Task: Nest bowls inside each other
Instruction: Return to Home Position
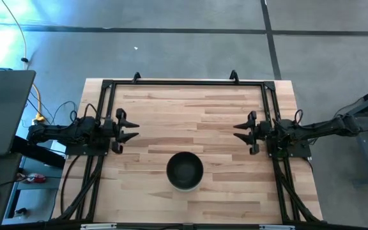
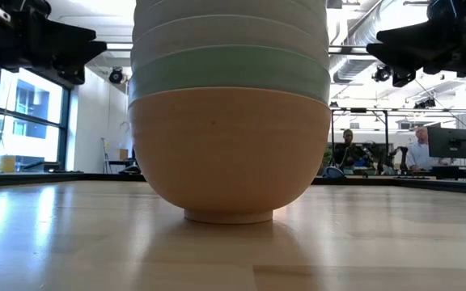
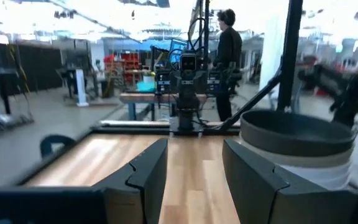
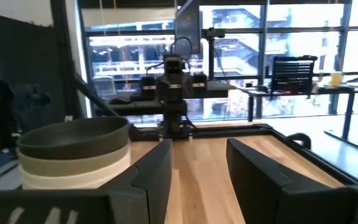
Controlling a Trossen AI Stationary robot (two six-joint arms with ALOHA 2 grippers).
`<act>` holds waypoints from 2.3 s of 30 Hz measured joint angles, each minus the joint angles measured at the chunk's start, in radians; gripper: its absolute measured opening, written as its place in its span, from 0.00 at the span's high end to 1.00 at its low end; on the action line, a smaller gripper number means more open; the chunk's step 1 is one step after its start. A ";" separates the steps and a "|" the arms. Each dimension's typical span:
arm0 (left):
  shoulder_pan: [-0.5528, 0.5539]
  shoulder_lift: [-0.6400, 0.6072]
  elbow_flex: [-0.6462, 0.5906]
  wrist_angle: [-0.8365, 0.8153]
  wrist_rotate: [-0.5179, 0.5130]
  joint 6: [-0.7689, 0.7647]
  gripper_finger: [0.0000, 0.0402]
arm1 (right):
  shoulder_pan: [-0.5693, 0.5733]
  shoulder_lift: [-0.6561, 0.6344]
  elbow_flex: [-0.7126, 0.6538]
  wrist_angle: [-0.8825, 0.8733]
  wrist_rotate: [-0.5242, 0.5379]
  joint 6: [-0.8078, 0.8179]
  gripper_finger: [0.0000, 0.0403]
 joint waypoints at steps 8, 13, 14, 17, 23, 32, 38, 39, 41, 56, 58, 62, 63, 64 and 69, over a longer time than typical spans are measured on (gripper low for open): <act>0.000 0.000 0.000 0.000 0.000 0.081 0.64 | 0.000 0.000 0.000 -0.023 0.013 -0.084 0.64; 0.000 0.000 0.000 0.000 0.000 0.080 0.64 | 0.000 0.000 0.000 -0.023 0.013 -0.078 0.64; 0.000 0.000 0.000 0.000 0.000 0.080 0.64 | 0.000 0.000 0.000 -0.023 0.013 -0.078 0.64; 0.000 0.000 0.000 0.000 0.000 0.080 0.64 | 0.000 0.000 0.000 -0.023 0.013 -0.076 0.64; 0.000 0.000 0.000 0.000 0.000 0.079 0.64 | 0.000 0.000 0.000 -0.023 0.012 -0.076 0.64; 0.000 0.000 0.000 0.000 0.000 0.079 0.64 | 0.000 0.000 0.000 -0.086 0.012 -0.076 0.64; 0.000 0.000 0.000 0.000 0.000 0.079 0.64 | 0.000 0.000 0.000 -0.124 0.012 -0.075 0.64; 0.000 0.000 0.000 0.000 0.000 0.079 0.64 | 0.000 0.000 0.000 -0.124 0.012 -0.075 0.64; 0.000 0.000 0.000 0.000 0.000 0.079 0.64 | 0.000 0.000 0.000 -0.124 0.012 -0.075 0.64; 0.000 0.000 0.000 0.000 0.000 0.079 0.64 | 0.000 0.000 0.000 -0.147 0.012 -0.078 0.64; 0.000 0.000 0.000 0.000 0.000 0.079 0.64 | 0.000 0.000 0.000 -0.163 0.012 -0.078 0.64; 0.000 0.000 0.000 0.001 0.000 0.079 0.64 | 0.000 0.000 0.000 -0.207 0.012 -0.078 0.64; 0.000 0.000 0.000 0.001 0.000 0.079 0.64 | 0.000 0.000 0.000 -0.220 0.011 -0.078 0.64; 0.000 0.000 0.000 0.000 0.000 0.079 0.64 | 0.000 0.000 0.000 -0.232 0.012 -0.078 0.64; 0.000 0.000 0.000 0.000 0.000 0.079 0.64 | 0.000 0.000 0.000 -0.288 0.011 -0.078 0.64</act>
